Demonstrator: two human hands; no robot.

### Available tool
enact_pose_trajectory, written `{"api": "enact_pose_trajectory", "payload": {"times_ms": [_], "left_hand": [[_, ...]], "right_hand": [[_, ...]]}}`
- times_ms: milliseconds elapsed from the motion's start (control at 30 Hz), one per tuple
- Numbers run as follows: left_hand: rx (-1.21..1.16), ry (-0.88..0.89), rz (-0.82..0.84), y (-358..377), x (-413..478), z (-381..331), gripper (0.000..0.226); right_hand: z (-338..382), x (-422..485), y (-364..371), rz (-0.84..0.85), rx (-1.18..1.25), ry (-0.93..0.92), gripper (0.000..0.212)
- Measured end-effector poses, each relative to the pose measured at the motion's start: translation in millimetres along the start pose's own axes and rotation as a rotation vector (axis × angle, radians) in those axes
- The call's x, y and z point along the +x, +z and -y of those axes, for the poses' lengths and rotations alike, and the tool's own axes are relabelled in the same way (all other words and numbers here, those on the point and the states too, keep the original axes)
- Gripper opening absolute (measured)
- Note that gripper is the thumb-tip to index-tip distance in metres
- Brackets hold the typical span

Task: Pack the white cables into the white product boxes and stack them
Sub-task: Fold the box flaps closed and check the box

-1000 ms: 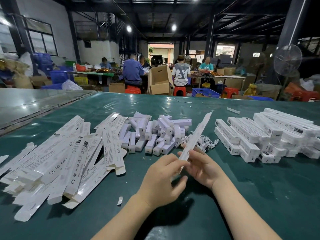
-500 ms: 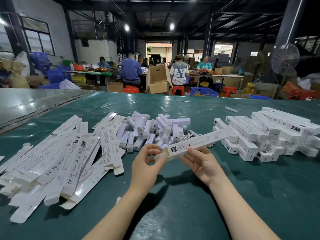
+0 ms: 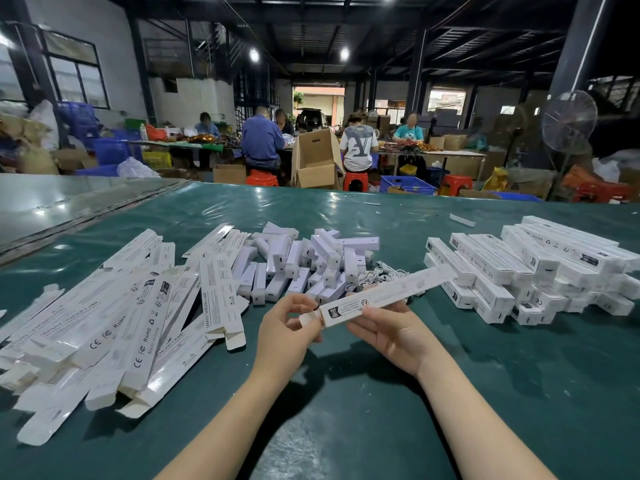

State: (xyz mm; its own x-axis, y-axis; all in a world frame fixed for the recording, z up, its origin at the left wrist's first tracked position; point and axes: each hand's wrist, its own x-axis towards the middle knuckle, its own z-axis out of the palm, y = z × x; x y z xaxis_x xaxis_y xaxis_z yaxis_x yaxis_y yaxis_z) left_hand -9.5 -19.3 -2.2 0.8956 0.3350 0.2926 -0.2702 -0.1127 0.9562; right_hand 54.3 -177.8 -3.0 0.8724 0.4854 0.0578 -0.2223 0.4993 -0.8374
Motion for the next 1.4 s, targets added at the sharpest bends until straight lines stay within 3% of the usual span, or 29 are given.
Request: {"api": "enact_pose_trajectory", "payload": {"times_ms": [100,233,333,600,833,1100,1400], "left_hand": [[-0.183,-0.082,0.009,-0.2,2.9,-1.1,0.025],[-0.615,-0.246,0.069,-0.6,5.3,-5.5,0.017],[-0.683,-0.271,0.100,0.4,5.1,-6.3,0.011],[-0.334,-0.165,0.099,-1.7,5.1,-1.4,0.041],[-0.454,-0.203,0.130,-2.4,7.7,-0.9,0.028],[-0.433,-0.185,0.084,-1.6,7.7,0.3,0.012],[-0.275,-0.177,-0.098,3.9,2.3,-2.3,0.012]], "right_hand": [[-0.8,-0.1,1.7,0.008,0.009,-0.019,0.030],[1.8,0.4,-0.7,-0.017,0.042,-0.076,0.035],[2.0,0.0,-2.0,-0.005,0.063,-0.089,0.032],[-1.4,0.3,1.4,0.038,0.026,-0.055,0.034],[-0.7,1.4,0.2,0.012,0.041,-0.065,0.026],[-0.8,0.6,5.4,-0.010,-0.016,-0.083,0.031],[-4.6,1.3,10.2,-0.068,-0.031,-0.118,0.028]]}}
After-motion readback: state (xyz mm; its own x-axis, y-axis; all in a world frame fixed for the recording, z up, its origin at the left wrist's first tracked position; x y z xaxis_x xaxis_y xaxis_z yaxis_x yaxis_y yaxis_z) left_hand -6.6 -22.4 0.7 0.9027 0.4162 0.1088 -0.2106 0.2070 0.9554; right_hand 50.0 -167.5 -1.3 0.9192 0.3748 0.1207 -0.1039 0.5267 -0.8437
